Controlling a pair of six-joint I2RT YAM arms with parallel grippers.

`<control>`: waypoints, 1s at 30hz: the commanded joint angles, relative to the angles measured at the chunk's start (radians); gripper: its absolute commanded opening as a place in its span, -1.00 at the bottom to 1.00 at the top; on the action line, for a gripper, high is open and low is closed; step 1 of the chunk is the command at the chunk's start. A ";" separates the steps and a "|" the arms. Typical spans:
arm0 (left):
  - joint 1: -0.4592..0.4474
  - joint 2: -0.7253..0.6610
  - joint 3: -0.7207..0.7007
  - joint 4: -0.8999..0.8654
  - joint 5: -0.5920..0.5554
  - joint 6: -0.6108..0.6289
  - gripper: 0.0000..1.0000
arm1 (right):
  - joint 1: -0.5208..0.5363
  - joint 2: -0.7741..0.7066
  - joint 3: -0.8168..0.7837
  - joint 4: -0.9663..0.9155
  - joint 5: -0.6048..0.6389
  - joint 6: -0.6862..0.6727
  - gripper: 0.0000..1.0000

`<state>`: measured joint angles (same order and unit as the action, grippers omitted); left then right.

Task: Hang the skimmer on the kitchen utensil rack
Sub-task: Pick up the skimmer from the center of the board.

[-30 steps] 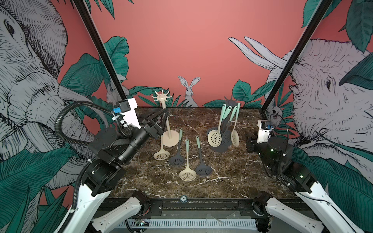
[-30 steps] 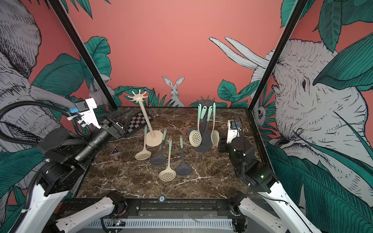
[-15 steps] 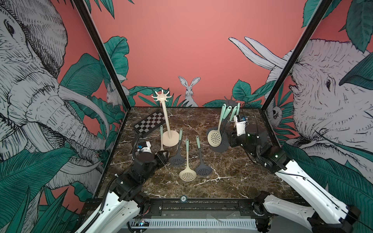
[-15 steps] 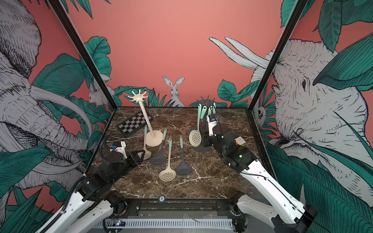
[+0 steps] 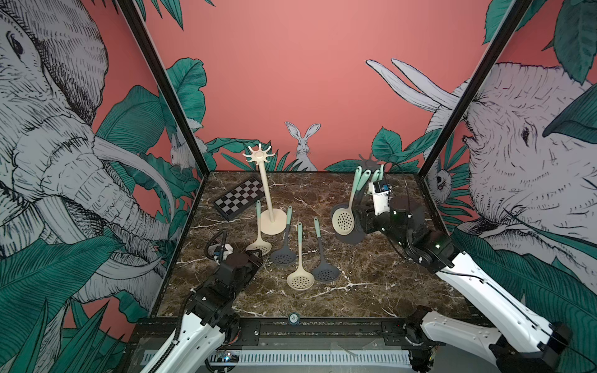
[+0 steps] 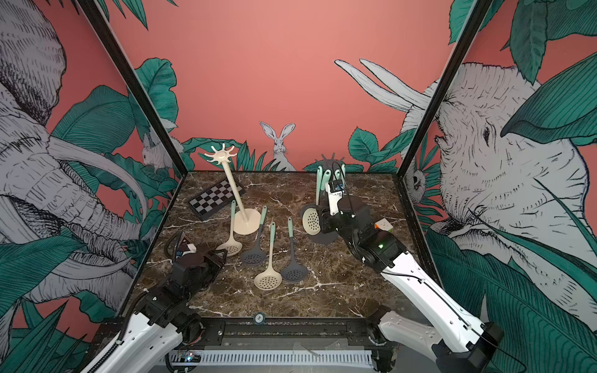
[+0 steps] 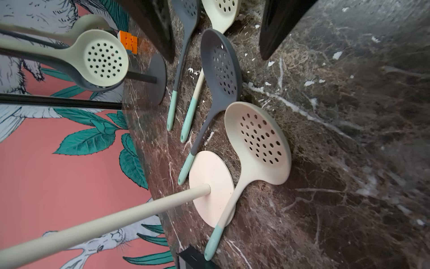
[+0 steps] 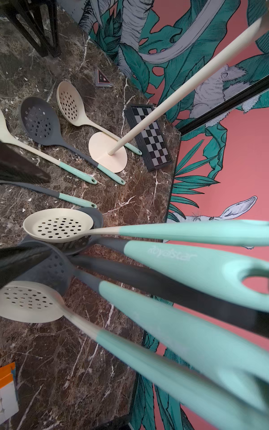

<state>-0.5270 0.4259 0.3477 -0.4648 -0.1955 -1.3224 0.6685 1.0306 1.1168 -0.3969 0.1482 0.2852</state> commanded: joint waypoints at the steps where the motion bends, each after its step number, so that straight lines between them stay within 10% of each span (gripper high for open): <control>1: 0.030 0.026 -0.039 0.019 -0.005 -0.068 0.17 | 0.000 0.004 -0.006 0.041 -0.007 0.009 -0.14; 16: 0.250 0.277 -0.110 0.324 0.152 -0.029 0.05 | 0.000 0.052 -0.002 0.057 -0.006 0.008 -0.13; 30: 0.288 0.476 -0.082 0.414 0.144 -0.049 -0.81 | 0.000 0.085 0.005 0.053 -0.005 0.022 -0.13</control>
<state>-0.2459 0.9176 0.2462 -0.0559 -0.0227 -1.3529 0.6685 1.1122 1.1156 -0.3779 0.1448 0.2901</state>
